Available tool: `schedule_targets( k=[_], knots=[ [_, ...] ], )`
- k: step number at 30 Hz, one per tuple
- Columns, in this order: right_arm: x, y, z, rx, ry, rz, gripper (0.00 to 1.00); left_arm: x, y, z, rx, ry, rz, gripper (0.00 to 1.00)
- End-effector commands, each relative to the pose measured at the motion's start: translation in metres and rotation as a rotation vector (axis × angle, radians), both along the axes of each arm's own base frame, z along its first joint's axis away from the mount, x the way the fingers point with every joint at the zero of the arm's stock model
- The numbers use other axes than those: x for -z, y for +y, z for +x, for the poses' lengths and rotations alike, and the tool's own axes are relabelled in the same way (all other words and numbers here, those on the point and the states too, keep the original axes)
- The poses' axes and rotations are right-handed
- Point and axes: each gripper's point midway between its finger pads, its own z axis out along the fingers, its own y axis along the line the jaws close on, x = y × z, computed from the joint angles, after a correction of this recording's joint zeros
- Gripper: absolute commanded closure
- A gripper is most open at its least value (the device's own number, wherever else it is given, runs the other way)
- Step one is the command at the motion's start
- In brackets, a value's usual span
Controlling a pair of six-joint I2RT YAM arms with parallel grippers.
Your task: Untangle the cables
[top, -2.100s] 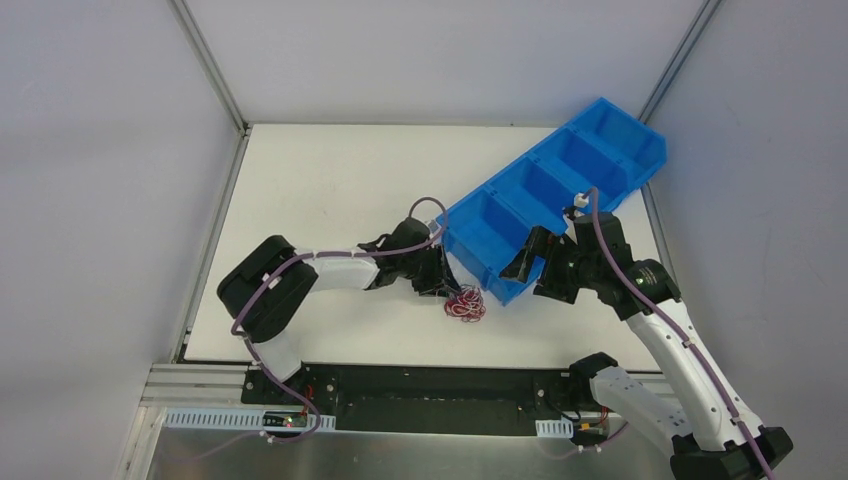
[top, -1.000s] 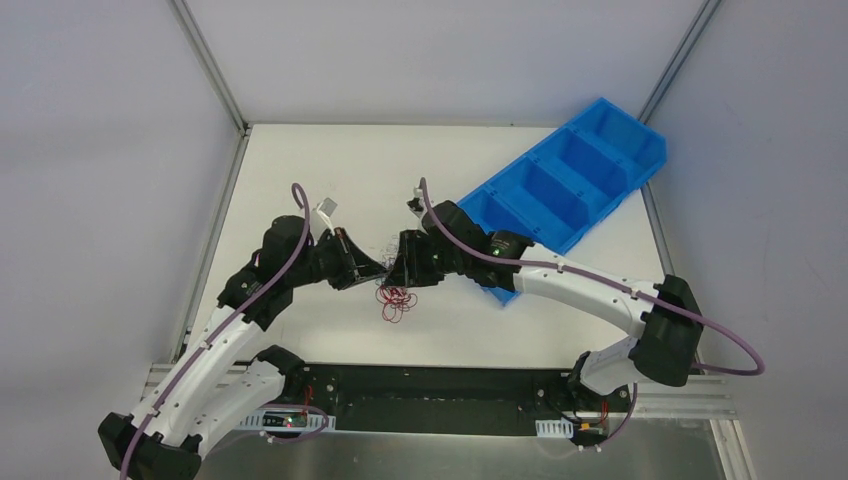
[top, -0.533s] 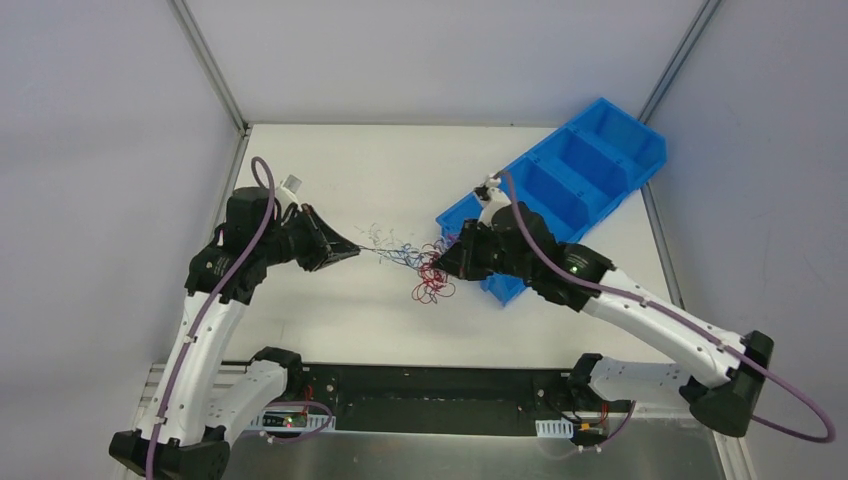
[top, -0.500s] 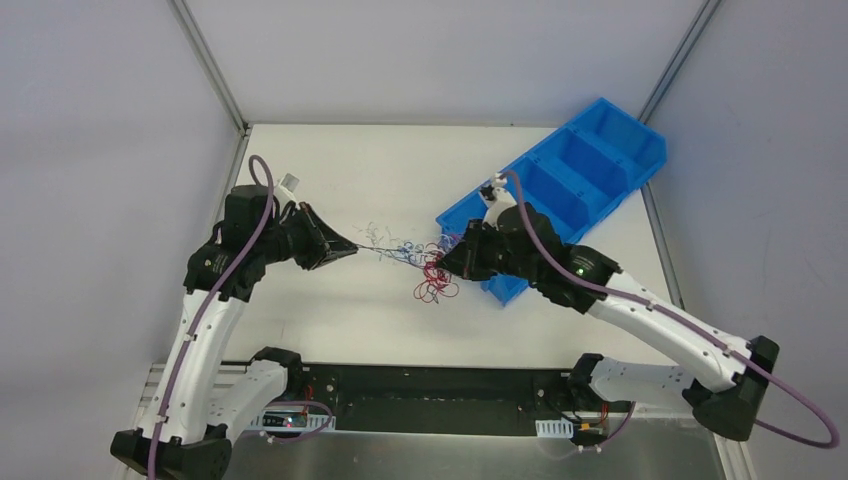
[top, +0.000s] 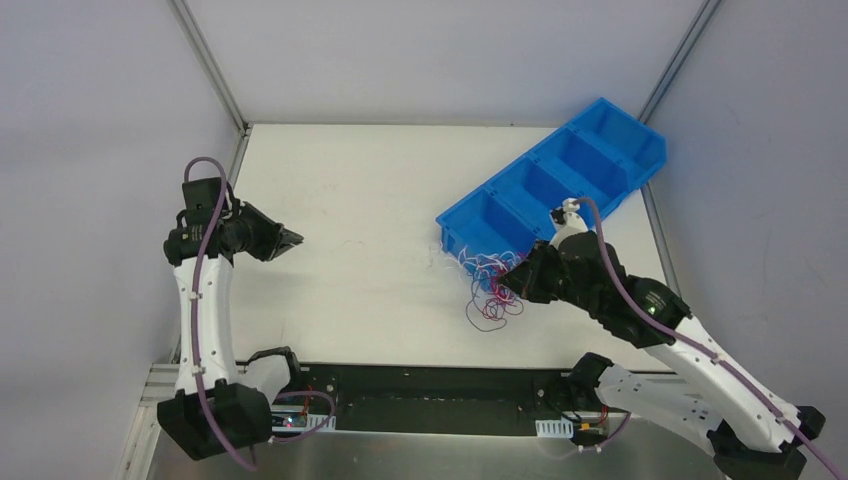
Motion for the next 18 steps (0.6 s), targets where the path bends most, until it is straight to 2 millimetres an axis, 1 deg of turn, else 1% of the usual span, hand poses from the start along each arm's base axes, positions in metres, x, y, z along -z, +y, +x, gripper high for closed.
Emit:
schedule_targets(
  k=[1,2,4,6,7,8,10,11,12,14,16,17,18],
  knots=[
    [0.012,-0.002,-0.002,0.011,0.048,-0.023,1.0,0.008,0.009,0.013,0.053,-0.013,-0.013,1.0],
    [0.011,0.009,0.001,-0.006,0.058,0.007,1.0,0.008,0.006,0.013,0.071,-0.024,-0.024,1.0],
    [0.006,0.035,0.006,-0.048,0.079,0.069,1.0,0.005,0.002,0.012,0.098,-0.06,-0.025,0.9],
    [-0.002,0.056,0.011,-0.083,0.08,0.106,1.0,0.01,0.004,0.008,0.098,-0.06,-0.002,0.83],
    [-0.006,0.062,0.014,-0.09,0.073,0.104,1.0,0.013,0.005,0.006,0.094,-0.052,0.004,0.83],
    [-0.009,0.067,0.018,-0.093,0.068,0.096,1.0,0.016,0.006,0.006,0.091,-0.044,0.008,0.84],
    [-0.025,0.072,0.022,-0.103,0.037,0.1,1.0,0.023,0.014,0.006,0.057,-0.012,0.012,0.92],
    [-0.029,0.073,0.023,-0.106,0.028,0.102,1.0,0.024,0.017,0.007,0.042,-0.003,0.008,0.87],
    [-0.032,0.074,0.023,-0.113,0.024,0.106,1.0,0.024,0.015,0.009,0.049,-0.006,-0.008,0.74],
    [-0.033,0.081,0.02,-0.151,0.038,0.115,1.0,0.008,0.002,0.019,0.106,-0.099,-0.068,0.39],
    [-0.032,0.092,0.012,-0.213,0.067,0.134,1.0,-0.015,-0.025,0.023,0.221,-0.233,-0.11,0.18],
    [-0.03,0.097,0.011,-0.228,0.074,0.135,1.0,-0.024,-0.039,0.02,0.275,-0.275,-0.119,0.06],
    [-0.029,0.102,0.01,-0.241,0.077,0.134,1.0,-0.031,-0.05,0.016,0.326,-0.308,-0.132,0.02]
  ],
)
